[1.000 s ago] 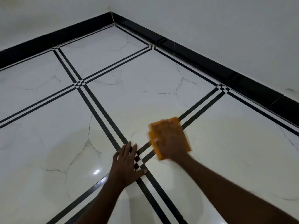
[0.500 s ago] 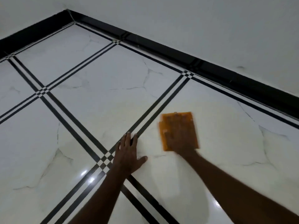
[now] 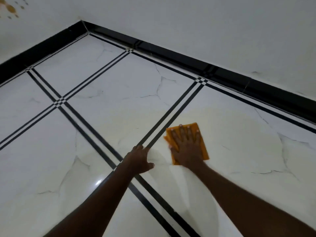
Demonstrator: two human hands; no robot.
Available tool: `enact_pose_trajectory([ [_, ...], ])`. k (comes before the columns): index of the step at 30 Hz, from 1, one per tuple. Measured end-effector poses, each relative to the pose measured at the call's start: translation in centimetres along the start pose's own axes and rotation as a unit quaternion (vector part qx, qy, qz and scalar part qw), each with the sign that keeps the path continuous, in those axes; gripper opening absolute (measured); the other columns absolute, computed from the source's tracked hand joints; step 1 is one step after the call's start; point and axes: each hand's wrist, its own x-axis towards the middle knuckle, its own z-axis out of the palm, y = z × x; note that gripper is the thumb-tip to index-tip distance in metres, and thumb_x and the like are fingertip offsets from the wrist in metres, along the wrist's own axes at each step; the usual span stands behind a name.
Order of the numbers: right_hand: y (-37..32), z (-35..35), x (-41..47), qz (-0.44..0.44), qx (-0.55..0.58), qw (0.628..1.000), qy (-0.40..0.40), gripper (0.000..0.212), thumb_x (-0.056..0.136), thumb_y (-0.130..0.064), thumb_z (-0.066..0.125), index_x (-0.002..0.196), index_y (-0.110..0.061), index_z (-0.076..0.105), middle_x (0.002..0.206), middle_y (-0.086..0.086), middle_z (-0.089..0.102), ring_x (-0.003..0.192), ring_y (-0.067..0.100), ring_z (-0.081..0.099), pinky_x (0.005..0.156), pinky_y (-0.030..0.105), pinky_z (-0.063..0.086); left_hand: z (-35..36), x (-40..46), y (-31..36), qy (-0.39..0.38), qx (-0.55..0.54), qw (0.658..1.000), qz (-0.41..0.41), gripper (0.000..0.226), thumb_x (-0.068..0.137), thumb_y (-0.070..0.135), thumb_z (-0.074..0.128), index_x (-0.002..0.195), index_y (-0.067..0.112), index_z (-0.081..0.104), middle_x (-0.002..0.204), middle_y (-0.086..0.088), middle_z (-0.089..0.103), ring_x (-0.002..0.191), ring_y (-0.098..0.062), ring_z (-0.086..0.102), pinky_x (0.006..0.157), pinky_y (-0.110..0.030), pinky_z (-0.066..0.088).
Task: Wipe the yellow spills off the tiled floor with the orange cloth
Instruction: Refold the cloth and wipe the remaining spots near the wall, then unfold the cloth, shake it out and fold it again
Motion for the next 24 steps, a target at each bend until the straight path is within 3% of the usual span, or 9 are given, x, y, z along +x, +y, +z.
enact_pose_trajectory([
  [2,0.5,-0.5,1.0,0.043,-0.002,0.999,-0.019,0.070,0.097,-0.054,0.015,0.162,-0.029,0.020,0.170,0.010,0.018,0.155,0.041,0.016,0.120,0.068,0.013,-0.2,-0.8,-1.3,-0.014,0.001,1.000,-0.009,0.069,0.085,0.050,0.063,0.143,0.017,0.043,0.141,-0.007,0.048,0.129,-0.027,0.043,0.104,-0.044,0.043],
  [6,-0.8,-2.4,1.6,0.129,0.034,0.990,-0.053,0.061,0.106,-0.044,0.027,0.163,-0.023,0.019,0.170,0.012,0.017,0.156,0.040,0.014,0.121,0.069,0.008,0.9,-1.5,-2.9,0.003,-0.029,1.000,-0.008,0.058,0.087,0.044,0.064,0.136,0.016,0.051,0.130,-0.007,0.053,0.120,-0.024,0.050,0.098,-0.035,0.045],
  [9,-3.8,-5.2,1.9,0.113,0.197,0.974,-0.016,0.054,0.107,-0.040,0.032,0.159,-0.024,0.030,0.158,0.009,0.044,0.145,0.034,0.038,0.119,0.059,0.028,-0.5,-1.5,-2.7,0.018,-0.118,0.993,-0.017,0.047,0.090,0.043,0.064,0.131,0.019,0.060,0.127,-0.005,0.060,0.119,-0.022,0.054,0.094,-0.029,0.043],
  [12,-6.5,-9.5,2.9,0.147,0.356,0.923,-0.024,0.049,0.108,-0.042,0.031,0.148,-0.020,0.050,0.131,0.013,0.066,0.122,0.034,0.060,0.102,0.046,0.045,-4.3,-1.3,-2.2,0.024,-0.260,0.965,-0.024,0.041,0.093,0.049,0.058,0.119,0.019,0.069,0.117,-0.004,0.068,0.105,-0.020,0.065,0.090,-0.032,0.051],
  [15,-9.3,-14.2,4.0,0.162,0.464,0.867,-0.085,0.056,0.107,-0.048,0.028,0.123,-0.012,0.067,0.117,0.012,0.070,0.109,0.029,0.065,0.097,0.042,0.049,-9.2,-2.2,-1.6,0.043,-0.453,0.890,-0.026,0.038,0.097,0.038,0.057,0.106,0.005,0.071,0.101,-0.014,0.074,0.084,-0.022,0.072,0.075,-0.033,0.061],
  [17,-10.8,-17.4,4.5,0.163,0.541,0.817,-0.119,0.057,0.106,-0.049,0.025,0.109,-0.014,0.069,0.112,0.012,0.071,0.105,0.029,0.066,0.098,0.049,0.053,-13.0,-3.0,-1.5,0.064,-0.476,0.877,-0.001,0.035,0.099,0.032,0.055,0.103,0.002,0.072,0.099,-0.015,0.075,0.083,-0.021,0.075,0.066,-0.029,0.062],
  [20,-12.1,-22.6,5.4,0.148,0.621,0.758,-0.134,0.043,0.106,-0.042,0.029,0.101,-0.023,0.067,0.110,0.010,0.071,0.102,0.028,0.066,0.094,0.049,0.055,-19.8,-4.7,-1.6,0.080,-0.476,0.875,0.043,0.036,0.097,0.040,0.057,0.099,0.009,0.076,0.096,-0.011,0.076,0.084,-0.020,0.076,0.071,-0.032,0.062],
  [22,-13.1,-26.4,6.1,0.135,0.658,0.732,-0.119,0.038,0.103,-0.041,0.035,0.102,-0.024,0.069,0.106,0.008,0.072,0.104,0.027,0.067,0.098,0.049,0.054,-24.4,-6.5,-1.8,0.072,-0.474,0.874,0.074,0.039,0.095,0.046,0.059,0.101,0.011,0.075,0.094,-0.010,0.077,0.086,-0.022,0.076,0.075,-0.035,0.062],
  [24,-14.7,-30.6,6.6,0.133,0.685,0.708,-0.107,0.043,0.103,-0.040,0.034,0.113,-0.020,0.071,0.110,0.012,0.073,0.109,0.031,0.068,0.104,0.053,0.051,-28.8,-8.7,-1.9,0.081,-0.470,0.873,0.097,0.034,0.093,0.039,0.065,0.104,0.008,0.073,0.094,-0.012,0.077,0.087,-0.022,0.076,0.079,-0.036,0.062],
])
